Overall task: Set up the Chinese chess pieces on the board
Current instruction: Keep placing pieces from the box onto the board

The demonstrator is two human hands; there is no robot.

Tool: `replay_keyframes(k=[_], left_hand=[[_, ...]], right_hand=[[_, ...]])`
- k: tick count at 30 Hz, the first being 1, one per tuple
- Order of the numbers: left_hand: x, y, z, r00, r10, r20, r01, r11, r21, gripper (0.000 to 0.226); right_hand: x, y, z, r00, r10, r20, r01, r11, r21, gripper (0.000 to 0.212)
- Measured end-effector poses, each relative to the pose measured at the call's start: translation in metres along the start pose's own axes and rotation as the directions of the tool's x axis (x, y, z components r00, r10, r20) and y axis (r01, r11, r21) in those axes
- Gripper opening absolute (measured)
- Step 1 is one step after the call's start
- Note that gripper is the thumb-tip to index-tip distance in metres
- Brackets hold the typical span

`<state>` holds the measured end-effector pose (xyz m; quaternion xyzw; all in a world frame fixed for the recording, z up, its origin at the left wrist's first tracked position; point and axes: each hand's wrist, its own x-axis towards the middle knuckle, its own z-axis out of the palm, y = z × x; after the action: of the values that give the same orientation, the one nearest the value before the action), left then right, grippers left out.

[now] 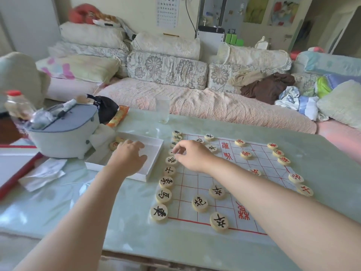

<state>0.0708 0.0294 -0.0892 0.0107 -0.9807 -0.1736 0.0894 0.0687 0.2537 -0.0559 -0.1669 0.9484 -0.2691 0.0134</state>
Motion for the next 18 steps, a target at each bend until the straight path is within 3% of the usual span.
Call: replay_keyframes(k=[4, 7, 13, 18], left_hand=[[0.01, -0.037, -0.007, 0.995, -0.076, -0.07, 0.087, 0.984, 0.158, 0.048], [0.013, -0.057, -0.011, 0.983, -0.144, -0.109, 0.161, 0.974, 0.16, 0.047], [0.014, -0.083, -0.009, 0.949, -0.313, 0.033, 0.309, 0.947, 0.083, 0.059], [0.017, -0.096, -0.01, 0.963, -0.263, 0.056, 0.26, 0.964, 0.056, 0.044]], right_hand=[[0.049, -0.033, 0.026, 0.998, -0.054, 0.04, 0.056, 0.996, -0.065, 0.02], [0.084, -0.059, 0.049, 0.99, -0.113, 0.085, 0.123, 0.986, -0.116, 0.026], [0.143, -0.097, 0.096, 0.981, -0.127, 0.15, 0.144, 0.983, -0.112, 0.046], [0.182, -0.103, 0.127, 0.981, -0.065, 0.185, 0.097, 0.981, -0.166, 0.045]])
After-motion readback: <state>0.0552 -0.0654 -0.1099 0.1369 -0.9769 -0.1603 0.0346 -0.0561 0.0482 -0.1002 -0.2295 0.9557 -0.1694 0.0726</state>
